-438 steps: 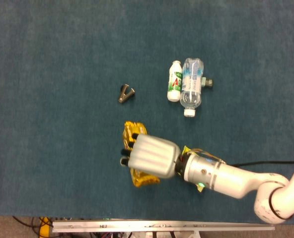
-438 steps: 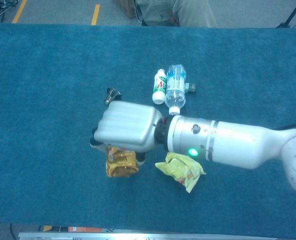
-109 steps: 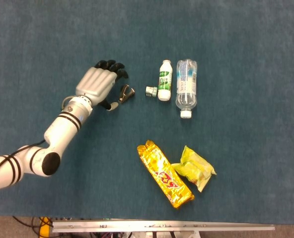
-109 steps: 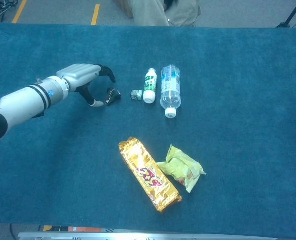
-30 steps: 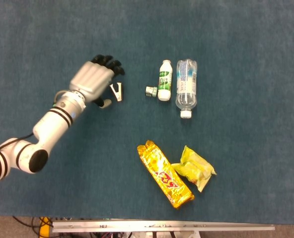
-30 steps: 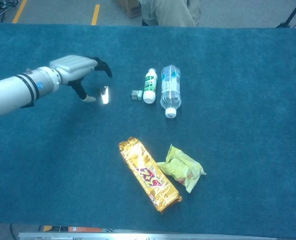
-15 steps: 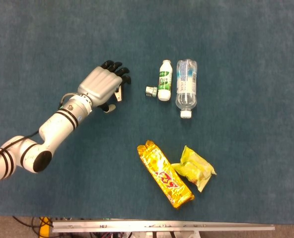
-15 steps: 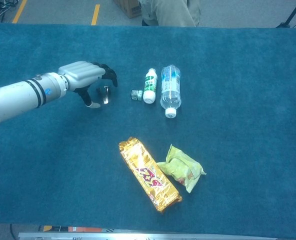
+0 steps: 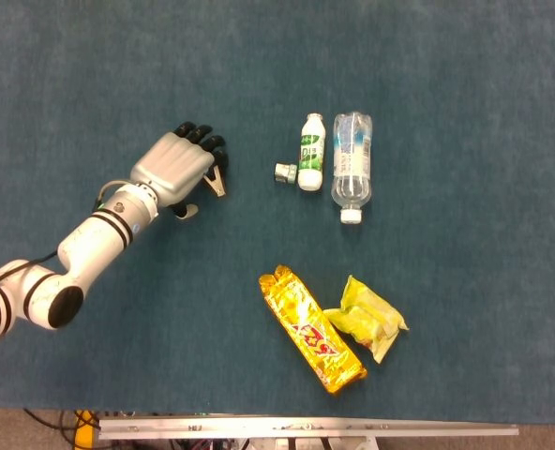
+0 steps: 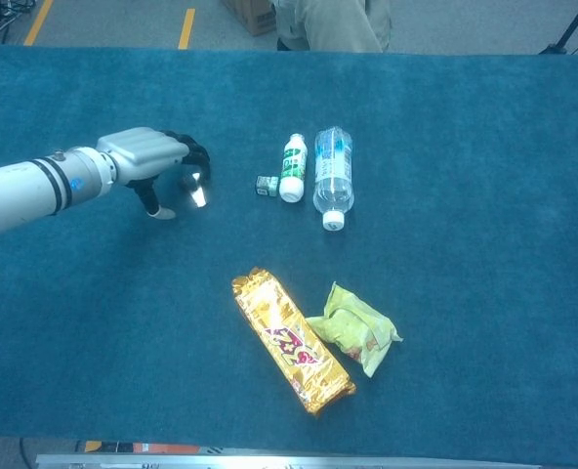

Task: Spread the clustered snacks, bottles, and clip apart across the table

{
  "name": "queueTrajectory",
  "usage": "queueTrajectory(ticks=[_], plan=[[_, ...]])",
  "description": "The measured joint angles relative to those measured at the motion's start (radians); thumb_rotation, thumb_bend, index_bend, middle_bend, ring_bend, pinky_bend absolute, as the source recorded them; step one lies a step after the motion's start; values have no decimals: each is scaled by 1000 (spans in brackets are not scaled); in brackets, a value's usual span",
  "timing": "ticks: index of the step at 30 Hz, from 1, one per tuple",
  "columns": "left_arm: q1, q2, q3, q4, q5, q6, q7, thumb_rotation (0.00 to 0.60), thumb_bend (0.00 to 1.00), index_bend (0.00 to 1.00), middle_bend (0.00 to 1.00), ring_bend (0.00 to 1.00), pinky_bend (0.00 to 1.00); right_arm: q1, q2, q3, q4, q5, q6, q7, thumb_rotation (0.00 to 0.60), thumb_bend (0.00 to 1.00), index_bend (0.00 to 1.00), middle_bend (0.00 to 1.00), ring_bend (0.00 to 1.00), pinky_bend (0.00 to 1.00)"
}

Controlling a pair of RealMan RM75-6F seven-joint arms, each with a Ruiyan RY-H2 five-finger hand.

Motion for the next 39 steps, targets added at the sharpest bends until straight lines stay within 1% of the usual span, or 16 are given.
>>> queueTrajectory(ticks=[7,11,18,26,39], plan=[[12,39,17,-13,-35,3,18,600,220,254,115,31,73,-10,5,-2,-3,-6,8,8,518,76,13,313,144,303],[23,43,15,-22,-36,27,10,600,220,273,115,31,73,-12,8,-2,-4,-8,8,10,519,76,13,313,144,303],[25,10,-6,-10,-46,44,-3,600,220,295,125,32,73,-17,14,-2,-1,-10,7,27,520,76,13,313,144,303],[28,-37,-27,47,-71,66,-9,600,220,344,147,35,73,-25,20,-5,13,-9,3,49,519,76,13,313,144,303],[40,-57,-36,76,-89,69,-17,600,220,369,161,39,73,-27,21,-4,11,-9,0,49,519,76,16,313,144,303]])
